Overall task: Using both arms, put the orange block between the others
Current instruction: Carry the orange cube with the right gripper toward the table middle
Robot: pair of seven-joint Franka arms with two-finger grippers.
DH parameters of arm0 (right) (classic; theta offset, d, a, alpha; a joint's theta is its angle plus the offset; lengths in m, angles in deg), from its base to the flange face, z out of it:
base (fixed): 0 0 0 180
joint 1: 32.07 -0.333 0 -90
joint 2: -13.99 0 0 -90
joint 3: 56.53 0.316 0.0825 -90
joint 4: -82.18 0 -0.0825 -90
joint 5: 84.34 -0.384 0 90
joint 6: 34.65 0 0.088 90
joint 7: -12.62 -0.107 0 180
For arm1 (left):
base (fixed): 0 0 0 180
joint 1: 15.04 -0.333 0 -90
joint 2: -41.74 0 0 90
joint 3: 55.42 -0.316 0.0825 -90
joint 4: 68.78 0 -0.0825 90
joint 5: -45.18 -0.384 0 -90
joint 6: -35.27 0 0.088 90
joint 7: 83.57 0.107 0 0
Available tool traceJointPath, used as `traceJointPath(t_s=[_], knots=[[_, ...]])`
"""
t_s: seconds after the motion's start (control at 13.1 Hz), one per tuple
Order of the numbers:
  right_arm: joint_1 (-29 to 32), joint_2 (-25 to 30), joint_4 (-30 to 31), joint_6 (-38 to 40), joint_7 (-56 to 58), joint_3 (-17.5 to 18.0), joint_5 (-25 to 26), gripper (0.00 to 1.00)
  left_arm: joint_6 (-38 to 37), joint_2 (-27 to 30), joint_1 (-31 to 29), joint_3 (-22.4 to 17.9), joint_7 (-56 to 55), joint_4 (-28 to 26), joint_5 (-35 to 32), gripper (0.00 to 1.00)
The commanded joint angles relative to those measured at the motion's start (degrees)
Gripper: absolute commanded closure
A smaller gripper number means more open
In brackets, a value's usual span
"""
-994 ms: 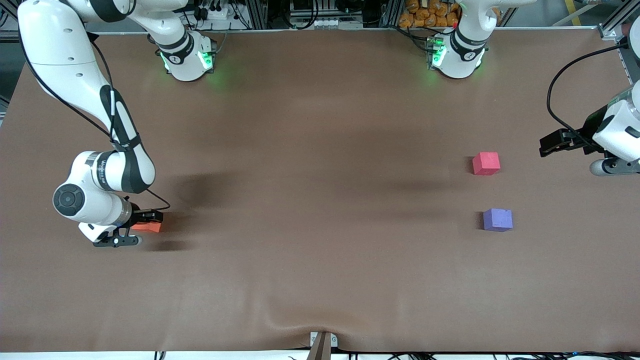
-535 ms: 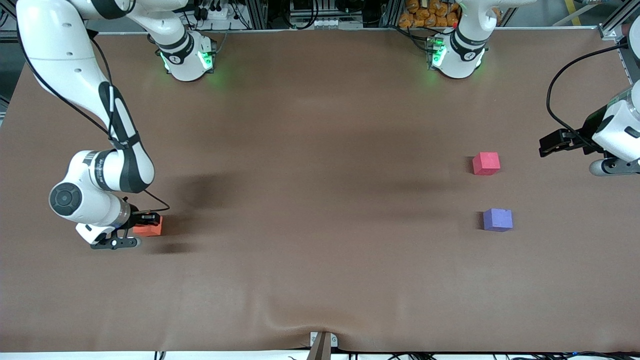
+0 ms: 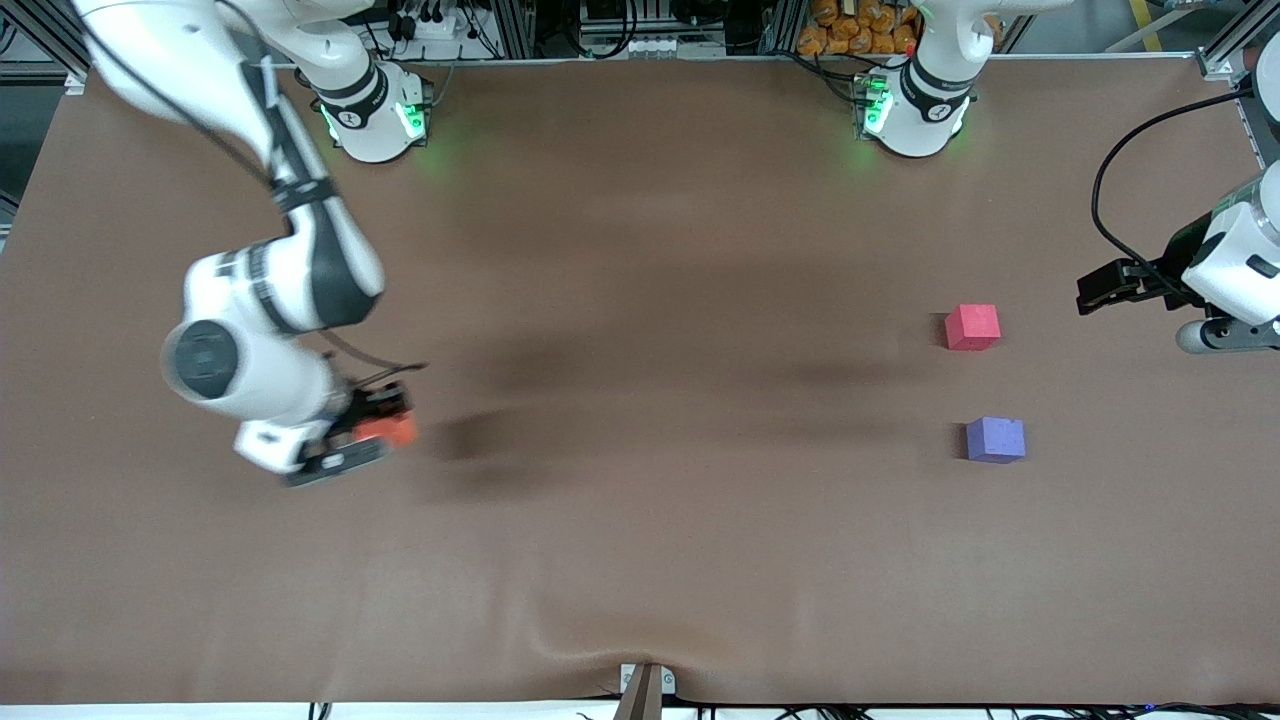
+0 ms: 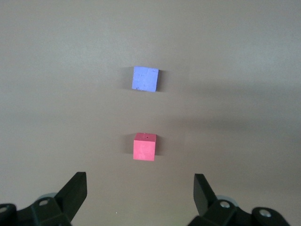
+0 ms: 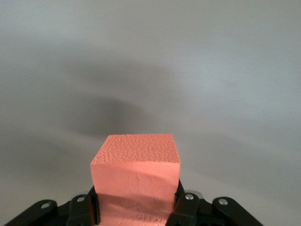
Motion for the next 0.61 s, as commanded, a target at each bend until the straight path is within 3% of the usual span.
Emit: traceJointPath(t_s=[0.0,0.15,0.54], knots=[[0.37,0.03,-2.35,1.91,0.65,7.07,-0.96,0.96,-0.66,-0.67,-0.01,-0.18,1.35,1.11,1.52,0.0],[-2.25,-2.77,-4.8,0.08,0.83,10.42,-0.79,0.94,-0.66,-1.11,0.08,-0.18,1.35,1.2,1.52,0.0],[-13.06,-11.57,-10.44,-10.19,0.57,9.99,2.53,0.94,-0.66,-1.55,0.25,-0.18,1.35,1.2,1.61,0.0]])
